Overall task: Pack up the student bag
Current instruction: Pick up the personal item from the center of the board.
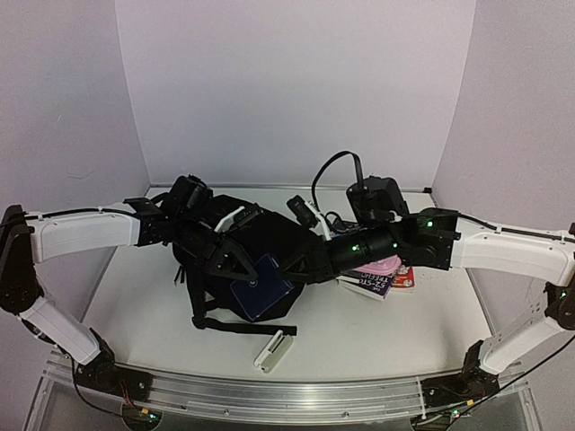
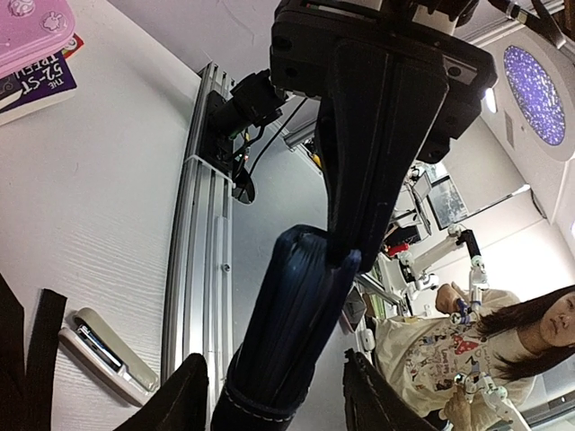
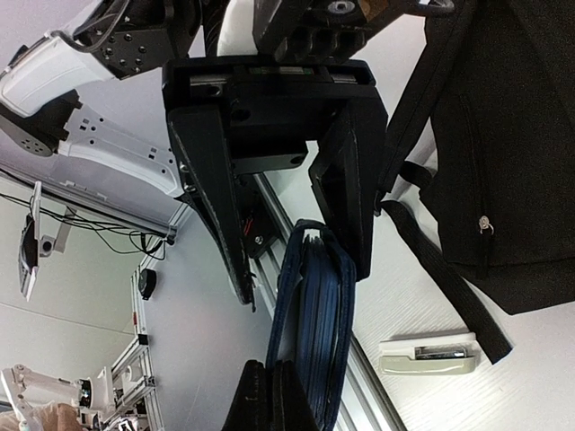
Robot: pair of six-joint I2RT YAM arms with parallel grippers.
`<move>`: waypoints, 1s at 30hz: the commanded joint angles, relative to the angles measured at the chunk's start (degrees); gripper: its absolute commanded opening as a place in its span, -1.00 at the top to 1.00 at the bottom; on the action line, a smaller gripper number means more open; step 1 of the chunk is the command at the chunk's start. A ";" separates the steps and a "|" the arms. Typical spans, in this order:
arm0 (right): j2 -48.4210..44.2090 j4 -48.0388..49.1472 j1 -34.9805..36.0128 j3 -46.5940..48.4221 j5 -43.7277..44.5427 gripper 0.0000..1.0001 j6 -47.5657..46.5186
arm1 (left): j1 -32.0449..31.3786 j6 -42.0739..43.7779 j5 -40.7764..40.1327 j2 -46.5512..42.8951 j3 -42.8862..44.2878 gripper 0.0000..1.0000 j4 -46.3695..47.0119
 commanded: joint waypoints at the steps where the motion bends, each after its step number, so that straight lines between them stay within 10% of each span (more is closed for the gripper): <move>1: -1.76 4.63 -0.02 1.12 0.41 1.00 0.57 | -0.48 0.28 3.11 0.75 1.28 0.07 -0.43; 12: -2.19 4.77 -0.38 0.22 6.75 0.98 1.99 | -0.61 -0.25 1.60 0.51 0.70 0.99 -1.57; 21: 3.57 3.20 -0.33 2.27 22.43 -0.41 2.08 | 7.99 -14.93 -16.93 -3.35 -5.29 1.00 10.91; 30: 18.81 1.19 0.25 12.16 32.87 -0.62 -2.50 | 24.74 -30.32 -29.17 -11.25 -15.54 0.99 17.44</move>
